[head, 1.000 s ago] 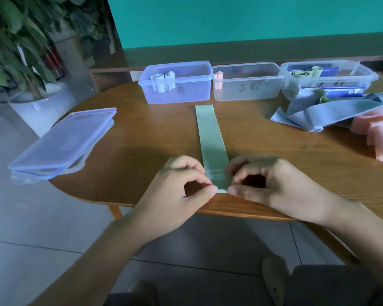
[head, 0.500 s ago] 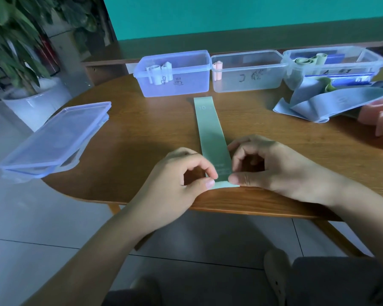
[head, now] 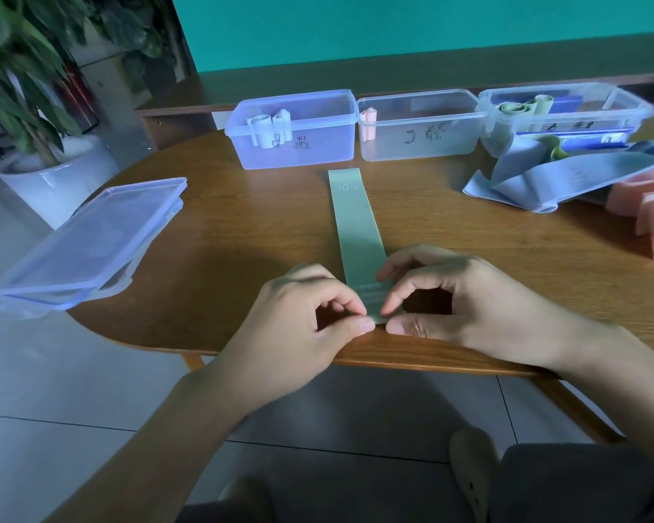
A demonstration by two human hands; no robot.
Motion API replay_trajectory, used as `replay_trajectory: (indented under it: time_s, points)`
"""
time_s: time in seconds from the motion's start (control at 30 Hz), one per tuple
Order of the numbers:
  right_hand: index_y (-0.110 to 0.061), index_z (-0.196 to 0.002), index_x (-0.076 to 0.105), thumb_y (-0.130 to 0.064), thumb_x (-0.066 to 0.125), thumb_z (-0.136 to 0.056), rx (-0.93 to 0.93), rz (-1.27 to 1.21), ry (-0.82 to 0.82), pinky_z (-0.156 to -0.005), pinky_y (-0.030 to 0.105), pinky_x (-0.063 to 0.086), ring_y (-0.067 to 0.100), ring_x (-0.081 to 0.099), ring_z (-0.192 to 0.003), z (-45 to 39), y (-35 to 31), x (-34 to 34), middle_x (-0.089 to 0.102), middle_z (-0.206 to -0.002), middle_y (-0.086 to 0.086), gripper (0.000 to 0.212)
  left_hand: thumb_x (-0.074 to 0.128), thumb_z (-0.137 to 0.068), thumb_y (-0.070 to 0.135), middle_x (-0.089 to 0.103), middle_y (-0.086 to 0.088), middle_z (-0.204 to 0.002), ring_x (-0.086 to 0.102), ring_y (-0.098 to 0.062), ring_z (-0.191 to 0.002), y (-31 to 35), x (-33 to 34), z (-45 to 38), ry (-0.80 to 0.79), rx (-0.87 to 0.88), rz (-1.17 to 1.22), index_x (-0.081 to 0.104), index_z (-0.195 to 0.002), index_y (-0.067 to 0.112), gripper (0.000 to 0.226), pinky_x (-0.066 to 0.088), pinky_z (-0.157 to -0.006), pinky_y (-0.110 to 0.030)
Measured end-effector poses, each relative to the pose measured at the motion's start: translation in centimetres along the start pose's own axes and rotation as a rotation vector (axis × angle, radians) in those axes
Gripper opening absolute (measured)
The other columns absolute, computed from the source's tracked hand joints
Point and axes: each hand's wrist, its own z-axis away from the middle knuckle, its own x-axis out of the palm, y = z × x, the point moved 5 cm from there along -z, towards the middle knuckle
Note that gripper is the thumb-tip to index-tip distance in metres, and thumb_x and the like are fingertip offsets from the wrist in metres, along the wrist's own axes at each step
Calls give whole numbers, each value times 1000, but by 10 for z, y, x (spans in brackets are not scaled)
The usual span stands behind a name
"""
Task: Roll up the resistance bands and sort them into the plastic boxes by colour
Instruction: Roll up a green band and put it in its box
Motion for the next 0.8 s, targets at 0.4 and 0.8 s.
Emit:
replay_trajectory:
  time_s: [0.4, 0.8]
  points:
    - [-39, -80, 73, -49, 74, -81, 147, 11, 59, -90, 17, 43, 0, 56, -111, -7, 5, -5, 55, -120, -23, 10, 71, -87, 38, 59, 19, -85, 58, -3, -85, -3, -2, -7, 63, -89, -14, 71, -83, 28, 11, 42, -67, -6]
    - [-31, -82, 69, -34, 81, -81, 117, -8, 140, -84, 10, 38, 5, 59, -103, -10, 7, -7, 61, -107, -13, 12, 68, -93, 22, 65, 14, -91, 62, -5, -87, -1, 3, -9, -2, 24, -21, 77, -94, 21, 9, 43, -70, -7]
